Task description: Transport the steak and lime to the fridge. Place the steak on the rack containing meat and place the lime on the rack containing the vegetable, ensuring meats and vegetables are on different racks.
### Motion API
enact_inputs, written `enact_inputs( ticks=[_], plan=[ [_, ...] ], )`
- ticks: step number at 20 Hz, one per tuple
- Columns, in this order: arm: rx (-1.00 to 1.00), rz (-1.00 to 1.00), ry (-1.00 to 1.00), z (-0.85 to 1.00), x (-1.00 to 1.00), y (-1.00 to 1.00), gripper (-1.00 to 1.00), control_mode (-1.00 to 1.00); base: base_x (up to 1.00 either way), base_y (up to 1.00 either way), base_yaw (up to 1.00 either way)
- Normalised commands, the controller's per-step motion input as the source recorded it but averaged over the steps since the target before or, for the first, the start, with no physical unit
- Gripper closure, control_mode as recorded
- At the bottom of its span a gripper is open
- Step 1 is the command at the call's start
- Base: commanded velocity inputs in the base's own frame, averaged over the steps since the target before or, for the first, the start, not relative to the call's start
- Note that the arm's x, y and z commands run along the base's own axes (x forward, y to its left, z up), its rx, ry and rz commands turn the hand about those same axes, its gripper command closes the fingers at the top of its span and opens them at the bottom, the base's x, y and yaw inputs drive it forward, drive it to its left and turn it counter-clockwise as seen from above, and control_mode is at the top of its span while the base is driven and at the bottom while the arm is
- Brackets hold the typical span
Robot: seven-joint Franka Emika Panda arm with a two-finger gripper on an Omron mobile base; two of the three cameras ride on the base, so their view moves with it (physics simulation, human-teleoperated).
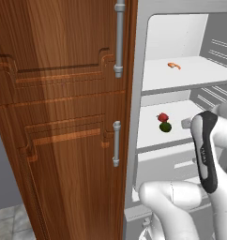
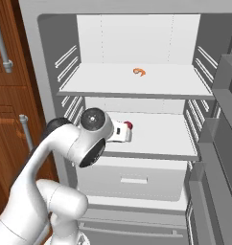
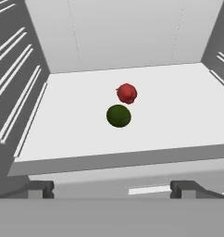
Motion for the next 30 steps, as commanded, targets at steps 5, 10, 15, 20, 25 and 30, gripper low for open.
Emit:
enact_inputs(
  ticks=[5,10,15,20,25,30],
  plan=[
    [0.00,0.00,0.00,0.38,-0.56,0.05,-1.00,-1.00,0.00,0.00,0.00],
    [0.00,0.00,0.01,0.27,-0.34,0.36,-1.00,-1.00,0.00,0.00,0.00],
    [0.00,0.00,0.00,0.17,-0.21,0.51,-1.00,-1.00,0.00,0.00,0.00],
    [0.00,0.00,0.00,0.13,-0.11,0.44,-1.00,-1.00,0.00,0.00,0.00],
    [0.00,0.00,0.00,0.15,-0.08,0.37,-1.00,-1.00,0.00,0.00,0.00],
    [0.00,0.00,0.00,0.15,-0.09,0.34,-1.00,-1.00,0.00,0.00,0.00]
  ],
)
